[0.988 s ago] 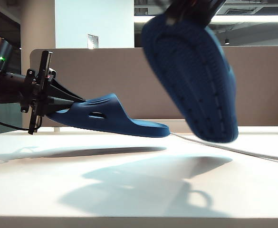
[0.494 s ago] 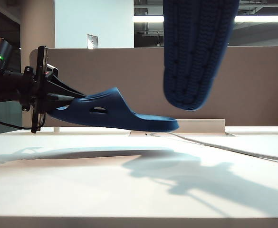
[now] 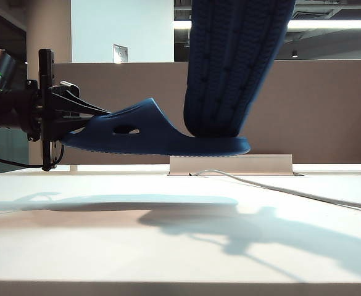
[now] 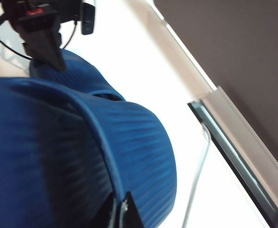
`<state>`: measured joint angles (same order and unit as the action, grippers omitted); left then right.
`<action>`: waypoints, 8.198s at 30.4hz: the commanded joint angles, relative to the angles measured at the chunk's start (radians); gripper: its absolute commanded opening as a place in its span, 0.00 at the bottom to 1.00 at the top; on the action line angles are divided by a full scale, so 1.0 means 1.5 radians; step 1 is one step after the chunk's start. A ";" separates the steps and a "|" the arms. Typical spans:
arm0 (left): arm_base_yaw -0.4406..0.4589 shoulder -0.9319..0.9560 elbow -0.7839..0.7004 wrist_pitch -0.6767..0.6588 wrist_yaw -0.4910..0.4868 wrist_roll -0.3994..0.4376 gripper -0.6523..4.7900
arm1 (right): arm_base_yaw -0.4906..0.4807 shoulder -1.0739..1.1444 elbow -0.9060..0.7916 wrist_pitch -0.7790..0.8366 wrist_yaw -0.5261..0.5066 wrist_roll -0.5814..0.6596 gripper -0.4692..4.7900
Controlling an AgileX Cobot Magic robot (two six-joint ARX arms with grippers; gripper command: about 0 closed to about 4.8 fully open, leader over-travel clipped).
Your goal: Interlock the pair of blue slippers on the table with their fronts facing up.
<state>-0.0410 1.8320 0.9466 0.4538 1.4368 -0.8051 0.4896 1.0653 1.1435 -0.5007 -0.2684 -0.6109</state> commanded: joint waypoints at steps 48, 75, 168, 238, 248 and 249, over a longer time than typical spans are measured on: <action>-0.027 -0.004 0.002 -0.166 -0.194 0.039 0.11 | 0.003 0.274 -0.022 0.004 -0.030 -0.014 0.19; -0.026 -0.004 0.002 -0.176 -0.194 0.080 0.11 | 0.004 0.040 -0.107 0.212 0.166 0.899 0.43; -0.026 -0.004 0.002 -0.178 -0.169 0.118 0.11 | 0.247 0.329 -0.454 0.810 0.540 1.630 0.52; 0.000 -0.005 0.002 -0.238 -0.162 0.257 0.11 | -0.335 0.014 -0.459 0.539 -0.537 0.977 0.09; -0.001 -0.005 0.002 -0.300 -0.163 0.303 0.11 | -0.433 0.029 -0.458 0.546 -0.683 0.949 0.09; -0.001 -0.005 0.002 -0.307 -0.162 0.307 0.11 | -0.431 0.037 -0.458 0.546 -0.693 0.945 0.09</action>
<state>-0.0414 1.8313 0.9478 0.0208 1.1892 -0.3683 -0.1600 1.1072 0.4511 0.2974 -1.2644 0.8307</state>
